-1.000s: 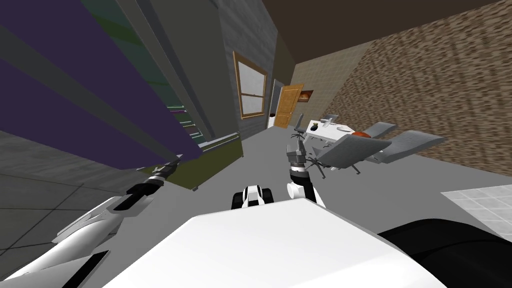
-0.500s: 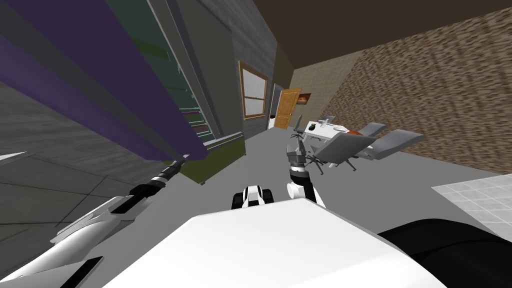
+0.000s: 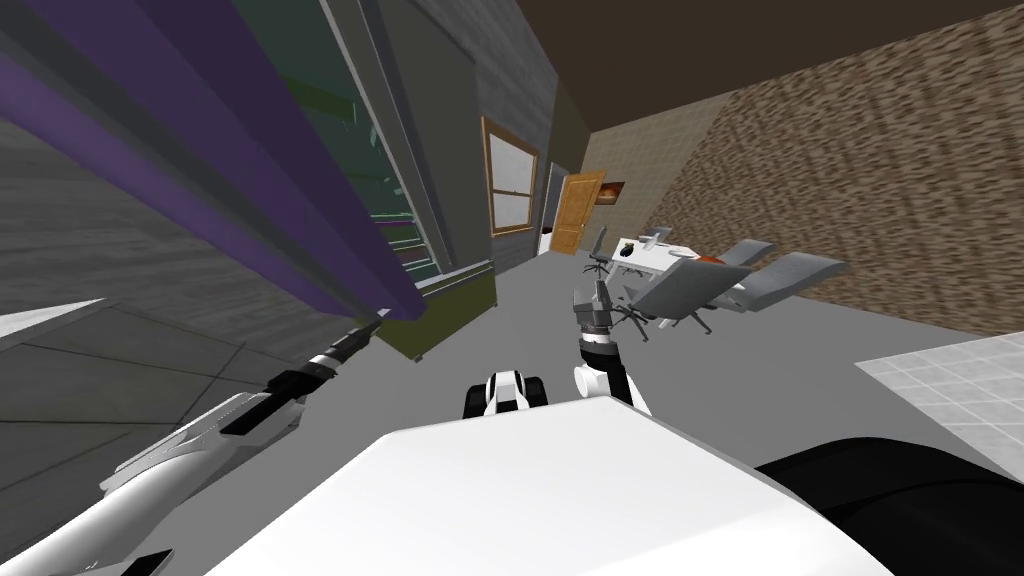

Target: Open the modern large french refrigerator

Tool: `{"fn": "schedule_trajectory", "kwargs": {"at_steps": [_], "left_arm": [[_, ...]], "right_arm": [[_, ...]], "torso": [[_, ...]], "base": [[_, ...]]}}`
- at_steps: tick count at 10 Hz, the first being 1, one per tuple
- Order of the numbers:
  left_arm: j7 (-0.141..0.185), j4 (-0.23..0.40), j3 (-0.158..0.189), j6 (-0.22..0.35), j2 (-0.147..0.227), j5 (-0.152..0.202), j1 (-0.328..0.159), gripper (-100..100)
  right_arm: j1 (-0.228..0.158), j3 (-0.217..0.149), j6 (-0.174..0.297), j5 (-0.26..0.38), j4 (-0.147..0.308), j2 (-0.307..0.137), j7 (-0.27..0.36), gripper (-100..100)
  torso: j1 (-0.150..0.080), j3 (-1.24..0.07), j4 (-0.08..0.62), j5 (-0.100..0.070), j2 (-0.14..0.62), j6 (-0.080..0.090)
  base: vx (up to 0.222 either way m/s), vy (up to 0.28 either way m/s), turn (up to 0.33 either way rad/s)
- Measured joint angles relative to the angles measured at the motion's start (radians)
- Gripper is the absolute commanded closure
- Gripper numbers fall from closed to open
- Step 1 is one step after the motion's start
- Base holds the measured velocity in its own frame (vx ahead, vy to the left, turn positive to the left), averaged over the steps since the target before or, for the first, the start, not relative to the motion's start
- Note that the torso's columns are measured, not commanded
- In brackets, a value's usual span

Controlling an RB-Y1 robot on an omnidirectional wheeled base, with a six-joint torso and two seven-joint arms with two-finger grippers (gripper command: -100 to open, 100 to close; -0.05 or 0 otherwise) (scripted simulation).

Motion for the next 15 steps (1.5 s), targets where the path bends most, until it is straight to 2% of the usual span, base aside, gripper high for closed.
{"fn": "schedule_trajectory", "kwargs": {"at_steps": [3,4,5,6,7,8,10,11,12,13,15], "left_arm": [[0.019,-0.06,-0.037,-0.077,0.016,-0.021,0.029,100],[0.024,-0.061,-0.046,-0.109,0.024,-0.027,0.028,-100],[0.033,-0.108,-0.051,-0.078,0.01,-0.039,0.025,-100],[0.039,-0.086,-0.064,-0.048,-0.002,-0.051,-0.013,-100],[0.041,-0.078,-0.067,-0.027,-0.007,-0.055,-0.025,-100],[0.046,-0.069,-0.077,-0.008,-0.025,-0.07,-0.052,-100],[0.053,-0.085,-0.093,0.045,-0.046,-0.086,-0.087,-100],[0.054,-0.101,-0.089,0.072,-0.044,-0.084,-0.082,-100],[0.057,-0.098,-0.102,0.096,-0.069,-0.102,-0.114,-100],[0.063,-0.082,-0.112,0.112,-0.078,-0.112,-0.147,-100],[0.067,-0.105,-0.118,0.154,-0.085,-0.116,-0.153,-100]], "right_arm": [[0.0,0.0,0.0,0.0,0.0,0.0,0.0,0],[0.0,0.0,0.0,0.0,0.0,0.0,0.0,0],[0.0,0.0,0.0,0.0,0.0,0.0,0.0,0],[0.0,0.0,0.0,0.0,0.0,0.0,0.0,0],[0.0,0.0,0.0,0.0,0.0,0.0,0.0,0],[0.0,0.0,0.0,0.0,0.0,0.0,0.0,0],[0.0,0.0,0.0,0.0,0.0,0.0,0.0,0],[0.0,0.0,0.0,0.0,0.0,0.0,0.0,0],[0.0,0.0,0.0,0.0,0.0,0.0,0.0,0],[0.0,0.0,0.0,0.0,0.0,0.0,0.0,0],[0.0,0.0,0.0,0.0,0.0,0.0,0.0,0]], "torso": [[0.003,-0.002,0.002,-0.002,-0.002,0.0],[-0.001,-0.001,0.001,-0.002,0.0,-0.001],[-0.006,0.0,-0.002,0.001,-0.001,0.003],[-0.011,-0.003,-0.005,0.002,-0.005,0.004],[-0.016,-0.006,-0.007,0.001,-0.011,0.006],[-0.011,-0.006,-0.008,0.004,-0.011,0.015],[-0.01,-0.008,-0.007,0.002,-0.013,0.007],[-0.011,-0.006,-0.007,0.002,-0.01,0.004],[-0.004,-0.003,-0.007,0.006,-0.006,0.009],[-0.001,-0.001,-0.005,0.006,-0.002,0.006],[-0.004,-0.002,-0.006,0.004,-0.004,-0.003]], "base": [[-0.151,0.248,0.017],[-0.203,0.226,-0.143],[-0.136,0.154,-0.119],[-0.041,0.047,0.013],[-0.114,0.13,-0.055],[-0.131,0.135,-0.128],[-0.021,0.023,-0.043],[-0.073,0.084,-0.082],[-0.135,0.127,-0.142],[-0.069,0.073,-0.079],[-0.072,0.047,-0.048]]}}
